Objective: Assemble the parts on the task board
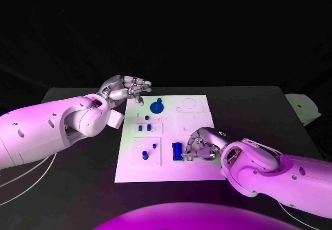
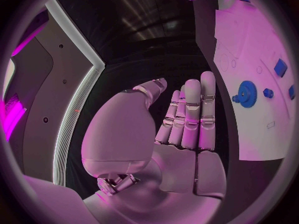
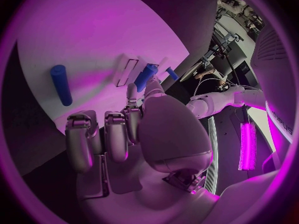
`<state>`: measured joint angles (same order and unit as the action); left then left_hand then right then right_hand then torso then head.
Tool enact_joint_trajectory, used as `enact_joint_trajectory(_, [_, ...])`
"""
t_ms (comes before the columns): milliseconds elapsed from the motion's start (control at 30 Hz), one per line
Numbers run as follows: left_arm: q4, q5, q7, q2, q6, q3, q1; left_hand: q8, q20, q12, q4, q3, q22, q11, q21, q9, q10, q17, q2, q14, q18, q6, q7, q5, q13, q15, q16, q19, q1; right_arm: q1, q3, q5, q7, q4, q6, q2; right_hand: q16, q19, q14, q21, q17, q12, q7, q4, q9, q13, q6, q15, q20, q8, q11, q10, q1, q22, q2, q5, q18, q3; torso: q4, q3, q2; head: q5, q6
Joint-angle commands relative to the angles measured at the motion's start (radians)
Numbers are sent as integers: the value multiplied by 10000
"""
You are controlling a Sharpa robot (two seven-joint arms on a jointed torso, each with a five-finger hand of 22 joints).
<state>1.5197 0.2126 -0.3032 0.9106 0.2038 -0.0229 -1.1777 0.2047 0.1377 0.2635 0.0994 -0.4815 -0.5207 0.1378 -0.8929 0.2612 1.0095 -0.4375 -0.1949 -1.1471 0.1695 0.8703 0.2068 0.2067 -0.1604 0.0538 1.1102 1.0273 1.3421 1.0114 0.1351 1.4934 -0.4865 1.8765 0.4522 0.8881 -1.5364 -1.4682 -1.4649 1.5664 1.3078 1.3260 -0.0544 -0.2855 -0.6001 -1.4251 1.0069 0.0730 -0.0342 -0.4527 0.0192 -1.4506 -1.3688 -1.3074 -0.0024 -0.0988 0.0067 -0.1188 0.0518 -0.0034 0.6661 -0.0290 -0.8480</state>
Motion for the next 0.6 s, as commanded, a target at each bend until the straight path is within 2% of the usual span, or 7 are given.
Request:
enact_joint_trajectory(33, [25, 1, -46, -5, -130, 7, -9, -17, 49, 36, 43, -31, 9, -22, 48, -13, -74, 9, 44, 51, 150, -83, -5, 16, -9, -2, 32, -28, -24, -7, -6, 18, -74, 49, -170, 8, -43, -1026, -913, 44, 1931, 16, 15, -64, 15, 250, 60, 89, 78, -64, 7, -82, 163, -2634, 33, -59, -67, -24, -1, 10, 8, -3, -7])
enact_joint_trajectory(367, [24, 1, -41, 0, -134, 7, -9, -17, 49, 36, 43, -31, 9, -22, 48, -13, -74, 9, 44, 51, 150, -83, -5, 16, -9, -2, 32, -28, -24, -6, -9, -111, 35, 248, 41, 196, -34, -1026, -909, 44, 1913, -21, -1, -72, 42, 269, 55, 80, 74, -70, -7, -69, 364, -2634, 1, -92, -67, -155, 3, 2, 2, -3, 1])
enact_joint_trajectory(600, [27, 1, -48, 12, -134, 6, -9, -17, 49, 36, 43, -31, 9, -22, 48, -13, -74, 9, 44, 51, 150, -83, -5, 16, -9, -2, 32, -28, -24, 47, -27, -141, 197, 372, 613, 754, 26, -1026, -879, 44, 1788, -346, -68, -24, 146, 475, -174, 40, 46, 78, -56, 98, 173, -2634, 96, -309, -67, -133, 13, -5, -7, 28, 47])
